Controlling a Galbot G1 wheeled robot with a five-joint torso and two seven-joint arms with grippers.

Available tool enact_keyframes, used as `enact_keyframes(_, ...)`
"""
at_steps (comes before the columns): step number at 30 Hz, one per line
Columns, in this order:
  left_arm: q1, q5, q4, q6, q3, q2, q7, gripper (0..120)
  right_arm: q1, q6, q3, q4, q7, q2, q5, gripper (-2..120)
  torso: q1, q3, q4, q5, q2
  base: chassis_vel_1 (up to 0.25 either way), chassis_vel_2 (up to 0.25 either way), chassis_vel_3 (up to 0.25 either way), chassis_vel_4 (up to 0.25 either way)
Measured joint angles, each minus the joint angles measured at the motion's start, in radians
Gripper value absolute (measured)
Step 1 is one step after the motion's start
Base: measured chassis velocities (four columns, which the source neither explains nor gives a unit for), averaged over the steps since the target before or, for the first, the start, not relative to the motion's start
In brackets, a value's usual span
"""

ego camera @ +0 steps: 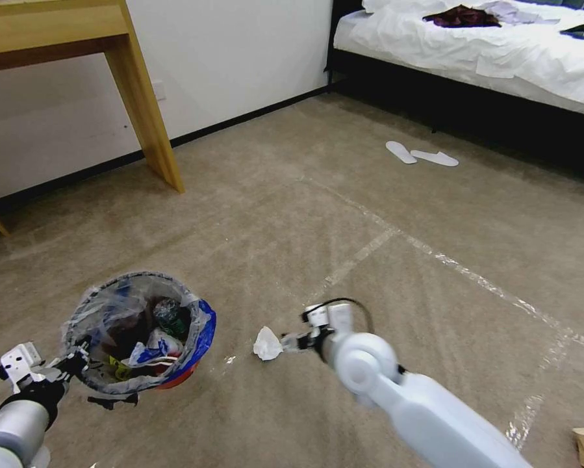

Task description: Pick up the trash bin and place the garbage on the floor into it.

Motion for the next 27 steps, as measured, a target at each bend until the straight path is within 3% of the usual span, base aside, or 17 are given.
enact_keyframes(9, 0.013, -0.006, -0.008, -0.001, -0.024, -0.007, 0.001, 1, 0.053, 0.006, -0.072, -0.244, -0.077, 0.113, -0.120, 100, 0.000, 0.000, -0.0004, -0.0002, 0.000, 0.000, 0.000, 0.000, 0.000)
enact_keyframes(15, 0.016, -0.009, -0.008, -0.002, -0.031, -0.008, 0.001, 1, 0.065, 0.015, -0.084, -0.333, -0.124, 0.153, -0.174, 100, 0.000, 0.000, -0.0004, -0.0001, 0.000, 0.000, 0.000, 0.000, 0.000)
enact_keyframes(27, 0.018, -0.017, -0.010, -0.003, -0.036, -0.005, 0.002, 1, 0.082, 0.113, -0.097, -0.526, -0.219, 0.233, -0.306, 98, 0.000, 0.000, -0.0003, -0.0001, 0.000, 0.000, 0.000, 0.000, 0.000)
